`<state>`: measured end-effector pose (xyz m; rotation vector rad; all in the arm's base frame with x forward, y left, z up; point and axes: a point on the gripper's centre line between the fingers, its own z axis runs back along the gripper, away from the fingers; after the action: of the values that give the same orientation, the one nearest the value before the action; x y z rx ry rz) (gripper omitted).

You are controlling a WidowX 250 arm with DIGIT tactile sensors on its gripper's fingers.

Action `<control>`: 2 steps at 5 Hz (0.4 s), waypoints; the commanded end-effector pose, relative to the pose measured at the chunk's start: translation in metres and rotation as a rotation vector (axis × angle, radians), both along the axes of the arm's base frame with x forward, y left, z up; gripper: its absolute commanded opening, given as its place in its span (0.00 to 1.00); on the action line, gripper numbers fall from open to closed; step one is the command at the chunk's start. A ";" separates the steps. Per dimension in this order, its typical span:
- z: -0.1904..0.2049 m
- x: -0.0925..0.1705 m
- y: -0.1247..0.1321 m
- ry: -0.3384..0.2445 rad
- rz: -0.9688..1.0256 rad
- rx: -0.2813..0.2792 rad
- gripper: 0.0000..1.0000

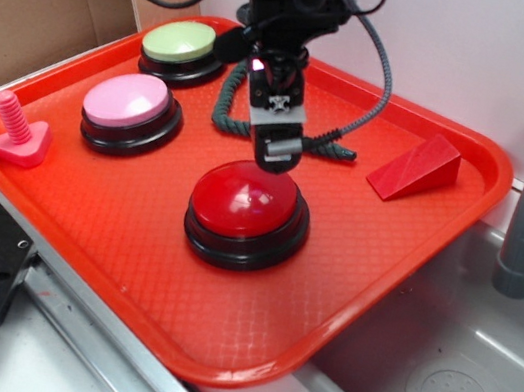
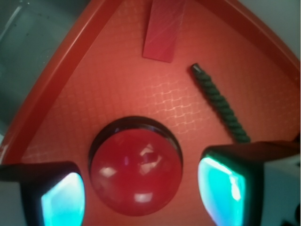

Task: Push the red button.

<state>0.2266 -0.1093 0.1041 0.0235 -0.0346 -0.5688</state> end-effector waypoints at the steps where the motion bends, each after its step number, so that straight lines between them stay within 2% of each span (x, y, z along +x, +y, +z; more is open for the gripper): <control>1: 0.033 0.002 -0.003 -0.095 0.018 -0.078 1.00; 2: 0.039 0.004 -0.005 -0.076 0.018 -0.084 1.00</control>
<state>0.2267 -0.1118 0.1249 -0.0239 -0.0683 -0.5460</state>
